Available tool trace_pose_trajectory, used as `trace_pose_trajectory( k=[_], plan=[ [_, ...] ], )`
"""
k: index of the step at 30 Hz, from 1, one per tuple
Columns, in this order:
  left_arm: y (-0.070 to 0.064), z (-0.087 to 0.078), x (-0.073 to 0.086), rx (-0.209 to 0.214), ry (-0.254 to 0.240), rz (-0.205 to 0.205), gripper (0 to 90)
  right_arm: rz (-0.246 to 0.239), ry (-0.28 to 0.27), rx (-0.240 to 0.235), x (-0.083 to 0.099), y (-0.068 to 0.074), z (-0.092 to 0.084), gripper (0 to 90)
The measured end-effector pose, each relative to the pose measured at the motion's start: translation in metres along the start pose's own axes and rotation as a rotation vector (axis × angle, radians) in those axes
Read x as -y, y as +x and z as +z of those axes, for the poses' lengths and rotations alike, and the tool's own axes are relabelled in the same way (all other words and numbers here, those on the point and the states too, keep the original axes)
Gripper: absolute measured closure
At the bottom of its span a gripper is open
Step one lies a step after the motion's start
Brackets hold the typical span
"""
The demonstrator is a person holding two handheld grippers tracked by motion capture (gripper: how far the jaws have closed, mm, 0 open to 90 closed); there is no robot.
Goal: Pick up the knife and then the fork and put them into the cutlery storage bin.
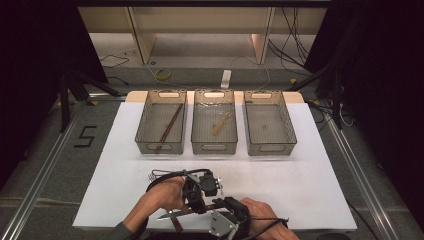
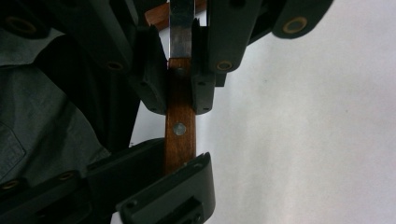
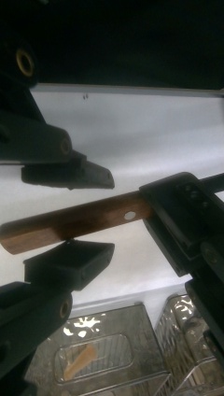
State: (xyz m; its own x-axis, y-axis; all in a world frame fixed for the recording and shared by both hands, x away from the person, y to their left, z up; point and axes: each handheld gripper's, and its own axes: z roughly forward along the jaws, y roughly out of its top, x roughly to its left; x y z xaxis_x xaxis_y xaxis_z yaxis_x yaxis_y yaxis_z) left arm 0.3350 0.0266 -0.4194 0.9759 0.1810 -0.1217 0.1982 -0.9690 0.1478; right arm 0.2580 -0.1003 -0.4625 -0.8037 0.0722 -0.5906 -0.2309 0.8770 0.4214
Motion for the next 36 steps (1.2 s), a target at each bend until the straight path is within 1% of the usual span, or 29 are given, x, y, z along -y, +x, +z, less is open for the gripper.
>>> trace_pose_trajectory(
  k=[1, 2, 3, 4, 6, 7, 8, 9, 10, 13, 16, 18, 23, 26, 27, 28, 29, 30, 31, 33, 34, 36],
  plan=[
    [-0.001, -0.001, 0.0, 0.002, -0.001, -0.004, 76.7, -0.027, 0.01, -0.006, 0.0, -0.001, 0.0, 64.7],
    [-0.002, -0.001, 0.0, 0.003, -0.008, -0.007, 76.7, -0.03, 0.007, -0.008, 0.0, -0.001, 0.0, 65.2],
    [-0.002, -0.001, 0.0, 0.005, -0.008, -0.003, 76.6, -0.018, 0.003, 0.004, 0.0, 0.001, 0.001, 65.9],
    [-0.002, 0.0, 0.0, 0.007, -0.006, -0.002, 76.7, -0.056, 0.002, 0.001, 0.0, -0.001, 0.001, 66.9],
    [-0.001, 0.001, -0.001, 0.006, -0.002, 0.001, 76.7, -0.037, 0.014, 0.006, -0.001, 0.002, 0.001, 69.0],
    [-0.001, 0.001, -0.001, 0.01, -0.002, 0.003, 76.7, -0.056, 0.018, 0.005, -0.001, 0.002, 0.002, 69.9],
    [-0.002, 0.001, -0.001, 0.017, -0.001, 0.003, 76.6, -0.049, 0.019, 0.01, -0.002, 0.003, 0.002, 70.7],
    [-0.002, 0.001, -0.001, 0.018, 0.002, 0.001, 76.7, -0.079, 0.022, 0.004, -0.002, 0.003, 0.003, 71.4],
    [-0.002, 0.001, -0.002, 0.02, 0.005, 0.002, 76.7, -0.075, 0.023, 0.011, -0.002, 0.004, 0.003, 72.0],
    [-0.002, 0.002, -0.001, 0.029, 0.007, 0.006, 76.6, -0.114, 0.031, 0.018, -0.004, 0.006, 0.003, 74.2],
    [-0.003, 0.003, -0.002, 0.032, 0.009, 0.009, 76.5, -0.148, 0.03, 0.011, -0.004, 0.008, 0.003, 76.1],
    [-0.003, 0.004, -0.002, 0.036, 0.014, 0.017, 76.5, -0.162, 0.037, 0.003, -0.004, 0.01, 0.003, 76.6],
    [-0.002, 0.004, -0.002, 0.047, 0.003, 0.018, 76.0, -0.176, 0.035, -0.006, -0.003, 0.009, 0.001, 77.3],
    [-0.003, 0.004, -0.003, 0.047, 0.004, 0.018, 75.2, -0.166, 0.035, -0.023, -0.002, 0.007, 0.001, 77.5],
    [-0.002, 0.004, -0.002, 0.047, 0.002, 0.018, 74.8, -0.166, 0.027, -0.027, -0.002, 0.006, 0.001, 77.6],
    [-0.002, 0.003, -0.002, 0.045, -0.002, 0.012, 74.1, -0.154, 0.031, -0.034, -0.002, 0.006, 0.0, 77.7],
    [-0.002, 0.003, -0.002, 0.045, -0.004, 0.004, 72.7, -0.151, 0.033, -0.043, -0.001, 0.005, 0.0, 77.8],
    [-0.001, 0.002, -0.001, 0.039, -0.003, 0.004, 69.5, -0.14, 0.035, -0.043, -0.001, 0.004, 0.0, 77.8],
    [-0.001, 0.0, 0.0, 0.029, -0.009, -0.004, 65.5, -0.131, 0.041, -0.039, 0.0, 0.004, -0.001, 77.9],
    [0.001, -0.003, 0.002, 0.014, -0.019, -0.019, 57.8, -0.13, 0.041, -0.035, 0.003, 0.0, -0.001, 77.9],
    [0.001, -0.005, 0.003, 0.006, -0.027, -0.025, 54.1, -0.109, 0.043, -0.033, 0.004, 0.0, -0.002, 78.0],
    [0.002, -0.01, 0.005, -0.016, -0.048, -0.05, 44.5, -0.098, 0.044, -0.029, 0.006, -0.004, -0.003, 78.0]
  ],
)
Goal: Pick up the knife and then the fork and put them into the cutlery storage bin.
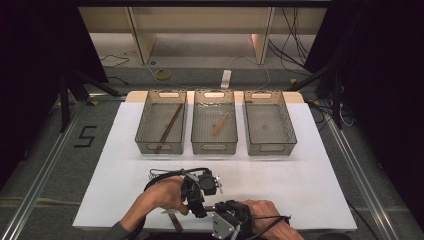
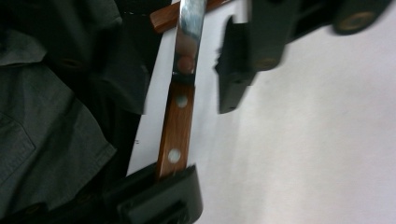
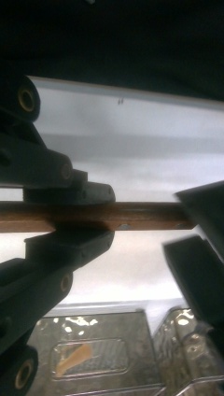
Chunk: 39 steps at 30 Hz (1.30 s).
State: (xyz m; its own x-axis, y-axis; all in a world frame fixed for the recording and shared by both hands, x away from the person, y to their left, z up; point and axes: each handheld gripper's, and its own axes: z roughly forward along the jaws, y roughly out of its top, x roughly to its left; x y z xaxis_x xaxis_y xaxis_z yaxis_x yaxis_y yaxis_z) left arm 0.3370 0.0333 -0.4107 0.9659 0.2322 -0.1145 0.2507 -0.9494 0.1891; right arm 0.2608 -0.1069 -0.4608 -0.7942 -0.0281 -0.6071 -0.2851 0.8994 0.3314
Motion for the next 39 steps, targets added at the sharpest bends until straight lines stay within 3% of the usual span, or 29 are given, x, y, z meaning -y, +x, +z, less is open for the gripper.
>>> trace_pose_trajectory(
  k=[2, 3, 5, 8, 9, 11, 16, 17, 19, 23, 32, 35, 39],
  plan=[
    [0.002, -0.006, 0.002, -0.02, -0.024, -0.025, 38.4, 0.005, 0.013, 0.002, 0.004, -0.004, -0.001, 78.0],
    [0.003, -0.009, 0.003, -0.034, -0.039, -0.037, 35.1, 0.046, 0.013, 0.006, 0.005, -0.003, 0.0, 78.0],
    [0.005, -0.015, 0.005, -0.053, -0.073, -0.06, 30.7, 0.031, 0.013, 0.012, 0.01, -0.008, 0.0, 78.1],
    [0.009, -0.021, 0.009, -0.077, -0.114, -0.094, 25.0, 0.067, 0.03, 0.024, 0.016, -0.014, -0.001, 78.1],
    [0.011, -0.024, 0.011, -0.084, -0.129, -0.103, 23.5, 0.059, 0.043, 0.029, 0.02, -0.017, -0.002, 78.1],
    [0.014, -0.03, 0.015, -0.105, -0.162, -0.132, 21.2, 0.106, 0.049, 0.034, 0.026, -0.021, -0.003, 78.1],
    [0.024, -0.043, 0.026, -0.144, -0.238, -0.174, 18.2, 0.152, 0.079, 0.041, 0.041, -0.03, -0.003, 78.1],
    [0.025, -0.045, 0.028, -0.154, -0.251, -0.181, 18.1, 0.14, 0.087, 0.042, 0.044, -0.032, -0.003, 78.2],
    [0.029, -0.049, 0.034, -0.162, -0.275, -0.197, 18.1, 0.186, 0.078, 0.055, 0.047, -0.034, -0.003, 78.2],
    [0.032, -0.054, 0.046, -0.17, -0.314, -0.218, 18.1, 0.218, 0.1, 0.073, 0.059, -0.044, -0.006, 78.1],
    [0.038, -0.05, 0.074, -0.221, -0.406, -0.258, 16.5, 0.376, 0.109, 0.147, 0.092, -0.074, -0.014, 78.2],
    [0.041, -0.046, 0.081, -0.222, -0.479, -0.296, 16.1, 0.44, 0.095, 0.166, 0.102, -0.085, -0.019, 78.2],
    [0.041, -0.04, 0.087, -0.232, -0.559, -0.314, 16.0, 0.541, 0.085, 0.193, 0.115, -0.104, -0.025, 78.2]
  ],
)
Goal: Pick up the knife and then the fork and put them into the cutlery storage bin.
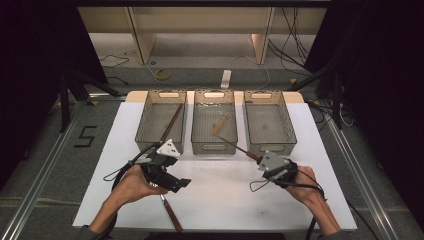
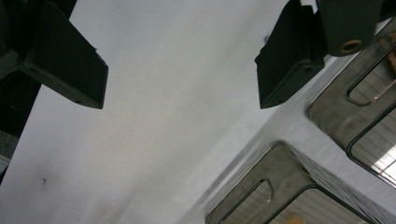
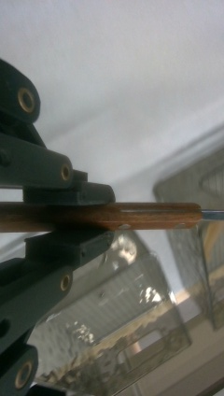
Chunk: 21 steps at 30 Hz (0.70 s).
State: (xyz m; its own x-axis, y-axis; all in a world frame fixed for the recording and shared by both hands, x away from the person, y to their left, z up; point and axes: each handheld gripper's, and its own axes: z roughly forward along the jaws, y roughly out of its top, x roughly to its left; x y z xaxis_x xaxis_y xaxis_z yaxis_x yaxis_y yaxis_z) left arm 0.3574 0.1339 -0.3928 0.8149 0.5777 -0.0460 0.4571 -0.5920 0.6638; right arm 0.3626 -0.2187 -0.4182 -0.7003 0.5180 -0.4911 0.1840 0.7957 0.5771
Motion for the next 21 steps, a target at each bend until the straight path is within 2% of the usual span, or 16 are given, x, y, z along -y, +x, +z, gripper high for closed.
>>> trace_pose_trajectory(
  k=[3, 6, 8, 11, 16, 19, 21],
  plan=[
    [0.0, 0.001, 0.006, 0.002, -0.063, -0.028, 16.0, 0.067, -0.01, 0.014, 0.001, -0.015, 0.0, 78.2],
    [0.0, 0.001, 0.012, -0.004, -0.103, -0.053, 15.6, 0.123, -0.003, 0.022, 0.0, -0.028, 0.003, 78.2],
    [0.001, 0.0, 0.016, -0.013, -0.121, -0.051, 15.3, 0.159, 0.004, 0.031, -0.001, -0.036, 0.005, 78.2],
    [0.004, -0.004, 0.021, -0.009, -0.173, -0.081, 15.3, 0.221, 0.0, 0.026, -0.003, -0.048, 0.008, 78.3],
    [0.005, -0.005, 0.03, -0.031, -0.202, -0.086, 15.3, 0.298, 0.022, 0.04, -0.009, -0.068, 0.018, 78.3],
    [0.002, -0.006, 0.033, -0.037, -0.205, -0.076, 15.3, 0.376, 0.037, 0.03, -0.013, -0.079, 0.025, 78.2],
    [0.002, -0.006, 0.035, -0.046, -0.205, -0.074, 15.3, 0.411, 0.05, 0.035, -0.015, -0.084, 0.03, 78.2]
  ],
)
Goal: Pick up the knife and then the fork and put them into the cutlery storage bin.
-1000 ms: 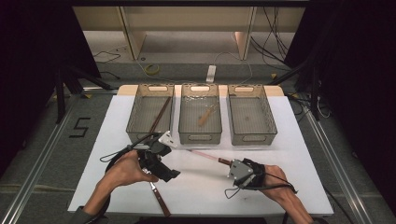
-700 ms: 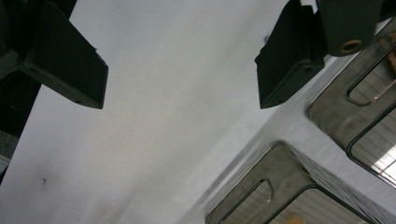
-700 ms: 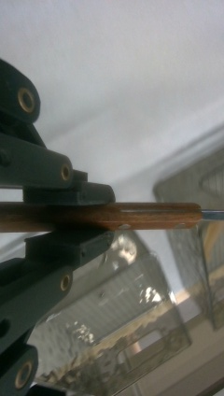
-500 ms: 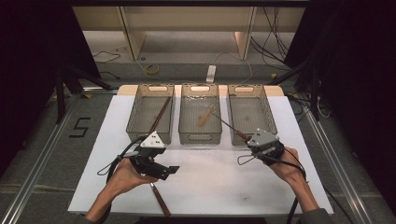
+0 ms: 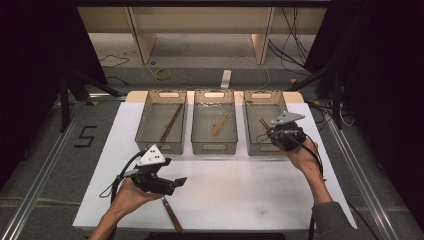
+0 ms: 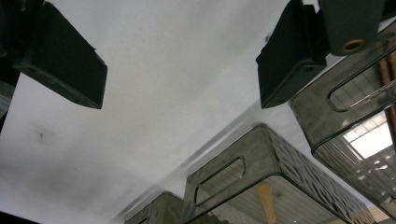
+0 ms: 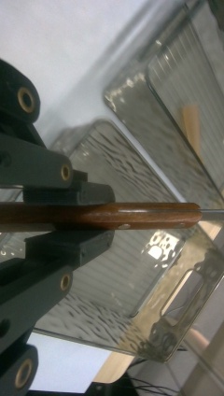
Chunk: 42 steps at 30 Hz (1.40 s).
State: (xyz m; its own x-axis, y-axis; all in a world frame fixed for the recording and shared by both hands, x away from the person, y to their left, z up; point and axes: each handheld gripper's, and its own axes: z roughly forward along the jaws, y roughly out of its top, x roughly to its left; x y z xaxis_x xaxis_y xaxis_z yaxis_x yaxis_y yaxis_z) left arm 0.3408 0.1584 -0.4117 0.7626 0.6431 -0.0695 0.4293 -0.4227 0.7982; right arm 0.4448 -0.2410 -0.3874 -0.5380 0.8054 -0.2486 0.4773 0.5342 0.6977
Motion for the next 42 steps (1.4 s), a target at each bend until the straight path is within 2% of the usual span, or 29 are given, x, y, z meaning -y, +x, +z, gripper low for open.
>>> trace_pose_trajectory(
  k=[4, 14, 21, 28, 32, 36, 39, 42],
  plan=[
    [0.0, -0.001, 0.004, -0.011, 0.007, -0.001, 15.3, 0.066, 0.016, 0.004, -0.005, -0.009, 0.009, 78.2],
    [-0.002, -0.005, 0.011, -0.036, 0.023, 0.023, 15.3, 0.169, 0.068, 0.009, -0.015, -0.021, 0.027, 78.1],
    [-0.005, -0.003, 0.015, -0.032, 0.056, 0.046, 15.3, 0.21, 0.116, 0.017, -0.02, -0.024, 0.042, 78.0],
    [-0.005, -0.004, 0.017, -0.03, 0.067, 0.051, 15.3, 0.211, 0.156, 0.025, -0.018, -0.02, 0.054, 77.9],
    [-0.007, -0.002, 0.017, -0.027, 0.079, 0.062, 15.3, 0.232, 0.164, 0.039, -0.017, -0.022, 0.058, 77.8],
    [-0.007, -0.003, 0.017, -0.023, 0.073, 0.053, 15.4, 0.251, 0.167, 0.062, -0.015, -0.022, 0.061, 76.1],
    [-0.006, -0.003, 0.018, -0.028, 0.073, 0.045, 15.3, 0.271, 0.139, 0.011, -0.016, -0.022, 0.06, 64.6],
    [-0.006, -0.003, 0.018, -0.032, 0.083, 0.053, 15.4, 0.252, 0.113, -0.013, -0.019, -0.02, 0.055, 62.6]
  ],
)
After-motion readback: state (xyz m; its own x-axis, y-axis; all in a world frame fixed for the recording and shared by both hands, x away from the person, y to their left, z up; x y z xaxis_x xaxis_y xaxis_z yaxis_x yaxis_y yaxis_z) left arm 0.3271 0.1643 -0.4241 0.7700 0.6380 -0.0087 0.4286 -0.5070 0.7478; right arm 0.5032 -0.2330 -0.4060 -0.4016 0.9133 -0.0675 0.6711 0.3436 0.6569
